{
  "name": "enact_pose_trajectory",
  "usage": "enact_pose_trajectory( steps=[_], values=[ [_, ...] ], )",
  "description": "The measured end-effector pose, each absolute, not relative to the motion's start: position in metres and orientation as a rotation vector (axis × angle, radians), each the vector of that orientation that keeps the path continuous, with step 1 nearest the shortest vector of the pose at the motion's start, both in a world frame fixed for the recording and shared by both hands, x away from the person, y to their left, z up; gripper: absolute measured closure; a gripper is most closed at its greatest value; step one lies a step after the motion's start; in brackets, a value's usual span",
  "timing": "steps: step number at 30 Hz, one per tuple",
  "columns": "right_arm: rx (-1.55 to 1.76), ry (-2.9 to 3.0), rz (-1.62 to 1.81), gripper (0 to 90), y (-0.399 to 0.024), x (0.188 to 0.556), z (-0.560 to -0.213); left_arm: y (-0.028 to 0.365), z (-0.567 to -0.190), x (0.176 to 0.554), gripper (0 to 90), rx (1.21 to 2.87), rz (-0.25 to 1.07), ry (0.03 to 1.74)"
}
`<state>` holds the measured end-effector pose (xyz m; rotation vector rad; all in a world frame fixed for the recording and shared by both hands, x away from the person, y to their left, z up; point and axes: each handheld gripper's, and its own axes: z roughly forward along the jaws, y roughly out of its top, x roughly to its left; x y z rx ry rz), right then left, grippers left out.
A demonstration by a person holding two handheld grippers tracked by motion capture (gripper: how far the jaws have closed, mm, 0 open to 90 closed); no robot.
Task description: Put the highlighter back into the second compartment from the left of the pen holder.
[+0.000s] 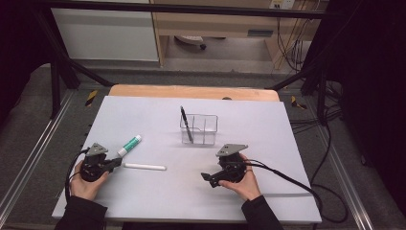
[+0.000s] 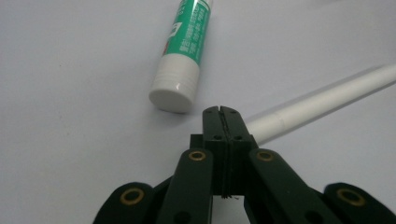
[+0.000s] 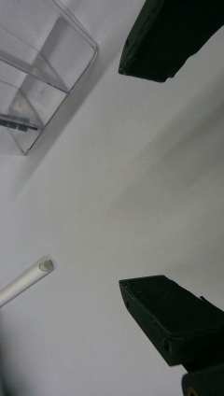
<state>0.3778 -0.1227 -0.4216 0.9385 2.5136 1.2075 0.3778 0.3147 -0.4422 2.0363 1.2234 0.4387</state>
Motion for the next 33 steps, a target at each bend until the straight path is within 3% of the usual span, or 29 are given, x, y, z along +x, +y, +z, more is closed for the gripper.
enact_pose_trajectory(
  steps=[22, 33],
  values=[
    [0.912, 2.527, 1.243, 3.2, -0.119, 0.383, -0.424, 0.302, -0.449, 0.382, 89.2, 2.046, 0.45, 1.223],
    [0.811, 2.585, 1.219, 3.8, -0.091, 0.39, -0.426, 0.291, -0.448, 0.382, 89.2, 2.045, 0.45, 1.2]
  ],
)
